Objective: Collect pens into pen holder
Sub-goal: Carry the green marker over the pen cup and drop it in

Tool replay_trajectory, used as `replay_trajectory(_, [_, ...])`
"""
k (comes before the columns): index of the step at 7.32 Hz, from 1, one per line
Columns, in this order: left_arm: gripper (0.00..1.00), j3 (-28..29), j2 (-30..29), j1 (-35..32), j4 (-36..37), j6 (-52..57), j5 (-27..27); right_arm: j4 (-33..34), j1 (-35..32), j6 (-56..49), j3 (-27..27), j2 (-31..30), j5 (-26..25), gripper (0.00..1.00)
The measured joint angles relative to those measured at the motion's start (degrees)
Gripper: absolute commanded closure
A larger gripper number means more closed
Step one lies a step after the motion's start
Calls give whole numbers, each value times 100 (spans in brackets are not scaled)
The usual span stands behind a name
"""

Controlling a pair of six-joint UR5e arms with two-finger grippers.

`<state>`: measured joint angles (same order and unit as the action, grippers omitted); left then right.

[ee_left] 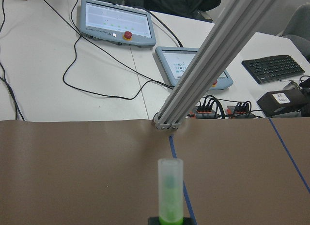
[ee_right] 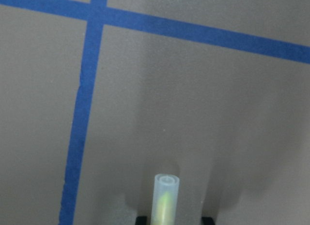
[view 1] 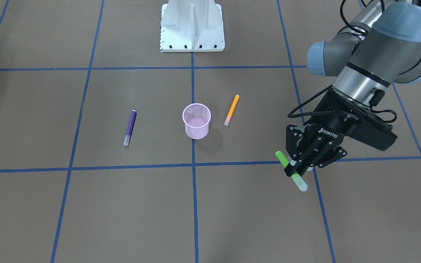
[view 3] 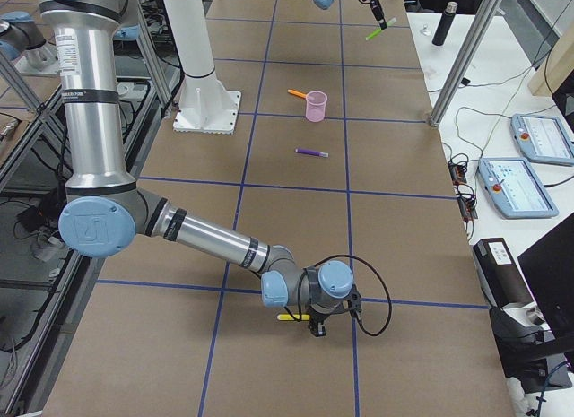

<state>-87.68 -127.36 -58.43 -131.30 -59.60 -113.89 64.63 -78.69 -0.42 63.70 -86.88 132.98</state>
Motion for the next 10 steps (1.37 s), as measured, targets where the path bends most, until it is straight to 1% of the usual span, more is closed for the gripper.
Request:
replay_trajectory(2, [100, -48, 1, -1, 0, -3, -1, -22, 2, 0, 54, 4, 2, 100])
replay_trajectory(3, [100, -75, -1, 3, -12, -1, 10, -25, 2, 16, 149, 5, 6, 100])
replay_trajectory(4, [100, -104, -2, 72, -149, -16, 153, -25, 1, 153, 354, 12, 14, 100])
replay_trajectory(5, [100, -174, 24, 311, -441, -125, 538, -34, -5, 470, 640, 28, 26, 100])
replay_trajectory(8, [100, -270, 300, 1842, -1667, -463, 2474, -47, -62, 1313, 1716, 96, 35, 100])
replay_trajectory(9, [100, -238, 371, 2220, -1920, -465, 2848, -81, -80, 1553, 2007, 179, 33, 100])
replay_trajectory(10, [100, -218, 442, 2478, -2073, -459, 3042, -221, -93, 1753, 2192, 269, 28, 100])
